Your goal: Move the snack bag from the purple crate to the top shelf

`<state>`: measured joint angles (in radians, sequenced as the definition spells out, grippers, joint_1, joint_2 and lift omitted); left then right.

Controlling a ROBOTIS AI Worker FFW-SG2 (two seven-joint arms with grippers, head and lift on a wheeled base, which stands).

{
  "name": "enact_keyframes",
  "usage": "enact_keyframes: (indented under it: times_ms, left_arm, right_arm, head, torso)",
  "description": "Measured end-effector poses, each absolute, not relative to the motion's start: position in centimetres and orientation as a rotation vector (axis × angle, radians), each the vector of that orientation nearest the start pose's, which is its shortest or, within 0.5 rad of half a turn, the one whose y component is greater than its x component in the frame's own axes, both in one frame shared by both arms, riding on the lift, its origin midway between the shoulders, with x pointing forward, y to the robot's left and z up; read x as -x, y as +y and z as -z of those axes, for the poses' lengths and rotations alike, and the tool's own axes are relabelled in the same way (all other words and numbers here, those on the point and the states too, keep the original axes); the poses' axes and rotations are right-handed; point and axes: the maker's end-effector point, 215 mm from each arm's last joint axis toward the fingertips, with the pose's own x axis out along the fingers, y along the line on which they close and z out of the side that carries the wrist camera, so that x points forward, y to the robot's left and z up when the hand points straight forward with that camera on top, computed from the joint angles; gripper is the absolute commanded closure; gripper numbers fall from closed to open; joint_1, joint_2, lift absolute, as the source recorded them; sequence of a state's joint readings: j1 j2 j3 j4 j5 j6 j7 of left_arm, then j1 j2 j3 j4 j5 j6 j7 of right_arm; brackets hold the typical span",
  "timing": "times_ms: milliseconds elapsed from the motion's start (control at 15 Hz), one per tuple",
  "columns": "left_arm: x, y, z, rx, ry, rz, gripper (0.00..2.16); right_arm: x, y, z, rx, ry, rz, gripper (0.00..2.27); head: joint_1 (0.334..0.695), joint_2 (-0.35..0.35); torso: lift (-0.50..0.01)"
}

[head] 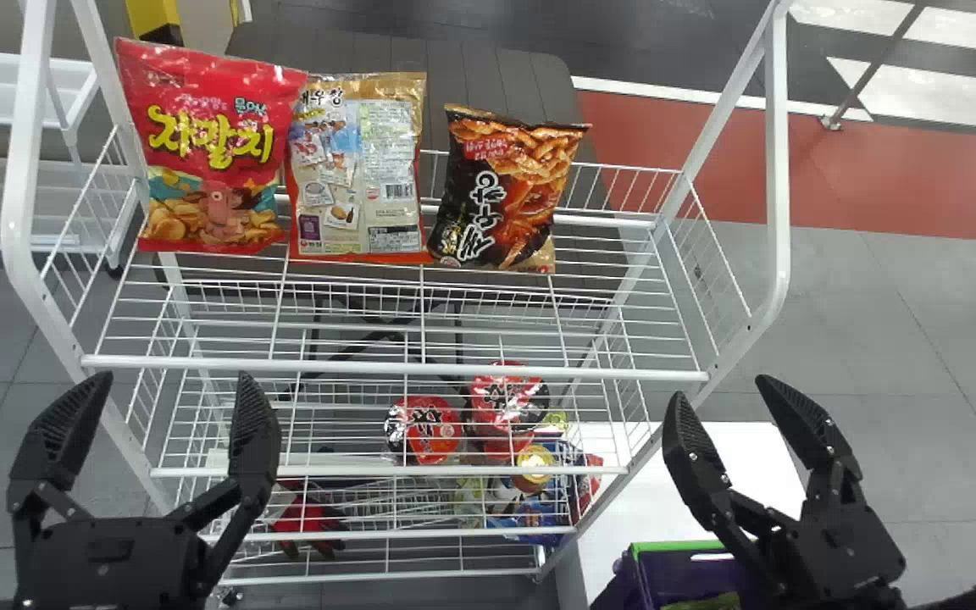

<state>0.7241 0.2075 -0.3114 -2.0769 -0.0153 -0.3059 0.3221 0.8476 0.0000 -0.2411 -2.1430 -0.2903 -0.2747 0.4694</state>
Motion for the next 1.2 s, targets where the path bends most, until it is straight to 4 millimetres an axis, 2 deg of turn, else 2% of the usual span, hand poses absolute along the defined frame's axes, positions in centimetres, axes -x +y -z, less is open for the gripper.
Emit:
enact_keyframes:
  times_ms: [1200]
  left_arm:
    - [-34.75, 14.28, 33.4, 0.063, -0.042, 0.051, 0.11]
  right_arm:
    - [-32.35, -26.75, 31.71, -0.086, -0.05, -0.237, 0.19]
  head:
    - [0.695, -0.215]
  torso:
    - [0.0]
